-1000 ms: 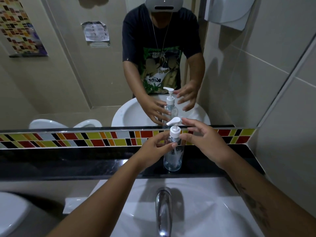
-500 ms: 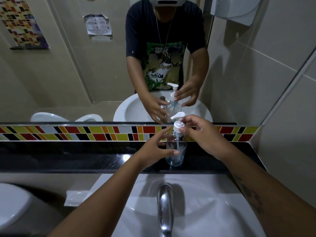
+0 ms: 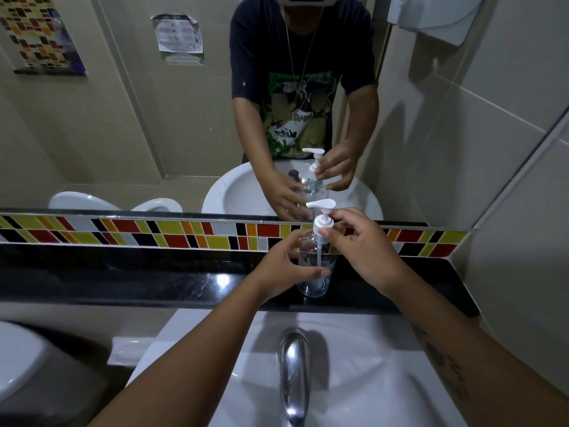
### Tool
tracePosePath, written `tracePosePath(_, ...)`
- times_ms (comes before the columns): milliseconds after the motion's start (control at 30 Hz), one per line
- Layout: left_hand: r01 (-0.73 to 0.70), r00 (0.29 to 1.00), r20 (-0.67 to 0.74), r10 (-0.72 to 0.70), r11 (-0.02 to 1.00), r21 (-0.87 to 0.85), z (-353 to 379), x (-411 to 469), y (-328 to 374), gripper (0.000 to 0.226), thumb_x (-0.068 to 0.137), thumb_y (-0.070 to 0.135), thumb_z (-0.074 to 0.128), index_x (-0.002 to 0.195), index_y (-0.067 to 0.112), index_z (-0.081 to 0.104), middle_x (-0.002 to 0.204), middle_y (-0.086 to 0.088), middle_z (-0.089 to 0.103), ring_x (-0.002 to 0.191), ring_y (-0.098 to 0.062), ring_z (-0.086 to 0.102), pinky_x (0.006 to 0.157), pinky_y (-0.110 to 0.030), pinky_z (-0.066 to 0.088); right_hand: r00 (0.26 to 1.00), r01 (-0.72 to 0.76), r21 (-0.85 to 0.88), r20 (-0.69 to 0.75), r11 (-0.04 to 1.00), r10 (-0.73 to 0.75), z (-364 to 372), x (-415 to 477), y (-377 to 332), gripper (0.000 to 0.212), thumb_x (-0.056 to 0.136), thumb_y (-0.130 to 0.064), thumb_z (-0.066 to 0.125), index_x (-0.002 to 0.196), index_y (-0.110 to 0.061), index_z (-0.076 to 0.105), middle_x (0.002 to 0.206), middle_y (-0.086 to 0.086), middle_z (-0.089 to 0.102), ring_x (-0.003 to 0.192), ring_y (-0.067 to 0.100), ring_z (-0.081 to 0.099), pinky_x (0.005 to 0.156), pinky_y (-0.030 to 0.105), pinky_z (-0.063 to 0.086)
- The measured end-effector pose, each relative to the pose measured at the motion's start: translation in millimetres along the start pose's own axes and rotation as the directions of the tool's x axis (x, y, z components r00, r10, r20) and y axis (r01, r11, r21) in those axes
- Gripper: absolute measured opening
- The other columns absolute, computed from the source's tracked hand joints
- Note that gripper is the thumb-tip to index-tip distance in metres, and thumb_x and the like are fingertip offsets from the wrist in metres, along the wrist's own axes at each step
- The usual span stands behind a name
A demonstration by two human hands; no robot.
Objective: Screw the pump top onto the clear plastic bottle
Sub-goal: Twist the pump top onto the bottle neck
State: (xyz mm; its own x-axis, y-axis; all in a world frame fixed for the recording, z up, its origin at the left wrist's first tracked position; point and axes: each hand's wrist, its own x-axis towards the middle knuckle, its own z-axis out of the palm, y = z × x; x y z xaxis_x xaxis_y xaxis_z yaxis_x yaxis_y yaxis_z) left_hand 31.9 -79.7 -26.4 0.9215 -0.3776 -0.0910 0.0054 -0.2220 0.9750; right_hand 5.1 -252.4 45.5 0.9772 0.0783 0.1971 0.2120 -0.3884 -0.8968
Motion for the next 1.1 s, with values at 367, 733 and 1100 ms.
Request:
tracePosePath(367, -0.002, 0.999, -0.034, 0.002, 1.0, -0.001, 3, 0, -7, 0.079, 0.075, 0.034, 0.089, 0.142, 0.039, 0.047, 0.144, 0.006, 0.057, 0.135, -0.019, 0.049, 0.094, -0.03, 0.049, 0.998, -0.039, 0.008, -0.058, 0.999, 0.039, 9, -2, 1, 0.033, 0.088, -0.022, 0.067, 0.119, -0.029, 0.057, 0.119, -0.004, 0.064, 0.108, 0.012, 0.061, 0.09, 0.03, 0.052)
tracePosePath(733, -0.004, 1.0, 0.026, 0.003, 1.0, 0.007, -33, -2, 1, 0.075, 0.075, 0.023, 0.09, 0.139, 0.037, 0.053, 0.132, 0.004, 0.065, 0.12, -0.015, 0.063, 0.089, -0.03, 0.059, 0.997, -0.078, 0.129, -0.007, 0.989, 0.08, 28, 6, -3, 0.028, 0.088, -0.022, 0.067, 0.115, -0.028, 0.06, 0.118, -0.005, 0.066, 0.113, 0.01, 0.061, 0.095, 0.029, 0.051)
tracePosePath(1100, -0.036, 0.999, 0.022, 0.036, 0.999, -0.015, -39, 3, -17, 0.077, 0.068, 0.037, 0.092, 0.135, 0.042, 0.055, 0.132, 0.006, 0.065, 0.128, -0.018, 0.059, 0.105, -0.048, 0.052, 0.99, -0.066, 0.078, -0.119, 0.995, 0.075, 46, 3, -9, 0.038, 0.09, -0.015, 0.065, 0.126, -0.025, 0.059, 0.122, 0.0, 0.06, 0.111, 0.009, 0.06, 0.097, 0.029, 0.05)
